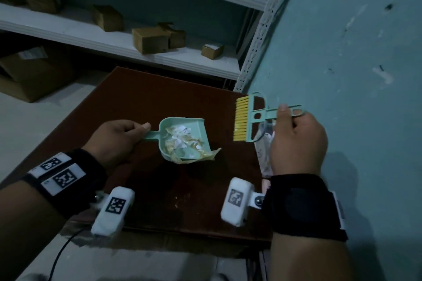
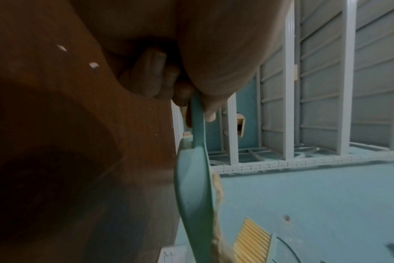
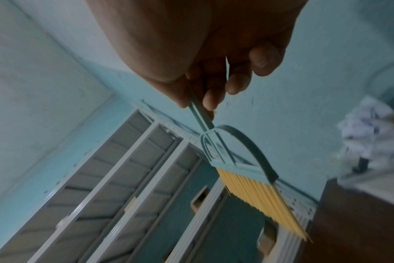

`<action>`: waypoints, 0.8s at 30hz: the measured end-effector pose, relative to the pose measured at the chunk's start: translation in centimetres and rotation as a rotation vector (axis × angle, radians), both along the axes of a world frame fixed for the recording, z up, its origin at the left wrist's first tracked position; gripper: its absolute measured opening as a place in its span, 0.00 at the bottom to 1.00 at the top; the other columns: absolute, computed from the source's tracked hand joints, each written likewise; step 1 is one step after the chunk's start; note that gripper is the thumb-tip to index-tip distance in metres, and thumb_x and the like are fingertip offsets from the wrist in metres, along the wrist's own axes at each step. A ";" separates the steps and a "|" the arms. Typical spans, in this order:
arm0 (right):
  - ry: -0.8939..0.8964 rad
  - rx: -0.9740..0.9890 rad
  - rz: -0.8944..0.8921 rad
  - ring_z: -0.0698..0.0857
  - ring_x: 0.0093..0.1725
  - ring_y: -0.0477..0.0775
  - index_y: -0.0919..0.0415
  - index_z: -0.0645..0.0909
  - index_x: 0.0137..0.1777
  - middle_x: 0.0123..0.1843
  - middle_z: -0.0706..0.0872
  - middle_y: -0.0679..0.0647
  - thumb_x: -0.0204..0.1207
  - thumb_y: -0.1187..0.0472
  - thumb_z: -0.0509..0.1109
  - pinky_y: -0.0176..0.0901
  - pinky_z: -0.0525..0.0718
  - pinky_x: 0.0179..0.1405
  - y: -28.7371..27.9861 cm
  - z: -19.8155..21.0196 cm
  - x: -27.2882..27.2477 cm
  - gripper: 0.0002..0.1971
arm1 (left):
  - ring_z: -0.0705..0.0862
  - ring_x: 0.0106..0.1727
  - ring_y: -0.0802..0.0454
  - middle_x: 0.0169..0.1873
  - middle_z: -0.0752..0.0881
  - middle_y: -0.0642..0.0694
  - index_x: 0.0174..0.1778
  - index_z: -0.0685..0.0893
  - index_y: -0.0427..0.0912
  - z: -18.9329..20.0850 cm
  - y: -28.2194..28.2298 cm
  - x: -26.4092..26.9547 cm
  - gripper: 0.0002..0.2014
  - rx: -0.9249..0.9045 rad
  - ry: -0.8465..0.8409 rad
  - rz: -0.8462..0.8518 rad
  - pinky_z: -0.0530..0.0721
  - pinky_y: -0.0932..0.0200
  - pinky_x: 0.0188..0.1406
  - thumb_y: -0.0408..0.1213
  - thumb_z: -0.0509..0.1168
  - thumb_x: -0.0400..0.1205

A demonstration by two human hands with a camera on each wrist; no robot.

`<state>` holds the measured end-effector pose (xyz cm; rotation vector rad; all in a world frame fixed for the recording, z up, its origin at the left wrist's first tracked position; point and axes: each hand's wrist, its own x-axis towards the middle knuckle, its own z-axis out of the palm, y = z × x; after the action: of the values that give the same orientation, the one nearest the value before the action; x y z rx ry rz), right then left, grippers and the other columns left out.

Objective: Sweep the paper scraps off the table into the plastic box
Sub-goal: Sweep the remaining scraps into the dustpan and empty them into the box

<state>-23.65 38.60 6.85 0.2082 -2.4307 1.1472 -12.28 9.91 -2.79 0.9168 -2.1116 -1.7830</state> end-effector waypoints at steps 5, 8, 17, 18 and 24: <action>0.017 -0.025 -0.162 0.65 0.26 0.41 0.59 0.78 0.37 0.28 0.71 0.45 0.90 0.48 0.61 0.43 0.64 0.28 5.7 1.1 -1.3 0.21 | 0.70 0.21 0.51 0.25 0.73 0.44 0.39 0.94 0.47 3.1 4.1 -5.5 0.17 -0.063 0.033 -0.066 0.72 0.56 0.21 0.56 0.72 0.83; -0.042 0.023 -0.267 0.63 0.26 0.40 0.59 0.76 0.37 0.28 0.68 0.43 0.90 0.44 0.58 0.42 0.56 0.24 8.2 1.0 -1.7 0.24 | 0.74 0.22 0.51 0.24 0.76 0.46 0.39 0.92 0.43 5.7 7.6 -9.8 0.18 -0.178 0.031 -0.121 0.75 0.56 0.22 0.55 0.73 0.83; -0.017 0.010 -0.257 0.75 0.36 0.57 0.61 0.88 0.47 0.41 0.89 0.57 0.90 0.44 0.58 0.46 0.63 0.31 10.6 -0.4 -4.0 0.25 | 0.85 0.34 0.49 0.33 0.89 0.43 0.41 0.94 0.42 10.2 16.2 -19.7 0.19 -0.783 -0.023 -0.324 0.78 0.57 0.28 0.54 0.70 0.85; -0.001 0.007 -0.244 0.75 0.37 0.56 0.60 0.88 0.46 0.42 0.90 0.58 0.90 0.44 0.58 0.46 0.65 0.33 10.6 -0.5 -4.1 0.24 | 0.85 0.35 0.48 0.33 0.89 0.42 0.41 0.94 0.42 10.4 16.8 -20.2 0.20 -0.867 -0.020 -0.351 0.79 0.56 0.28 0.55 0.69 0.85; 0.035 -0.036 -0.189 0.85 0.44 0.62 0.60 0.84 0.45 0.42 0.89 0.57 0.90 0.46 0.58 0.48 0.77 0.37 10.3 -0.8 -4.5 0.22 | 0.80 0.38 0.42 0.35 0.85 0.42 0.46 0.90 0.40 10.9 18.5 -20.8 0.18 -1.241 0.132 -0.452 0.74 0.53 0.37 0.51 0.65 0.88</action>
<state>-28.19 48.93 6.03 -0.0132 -2.3406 1.0925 -33.08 28.42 8.11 -0.0230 -2.7487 -0.3020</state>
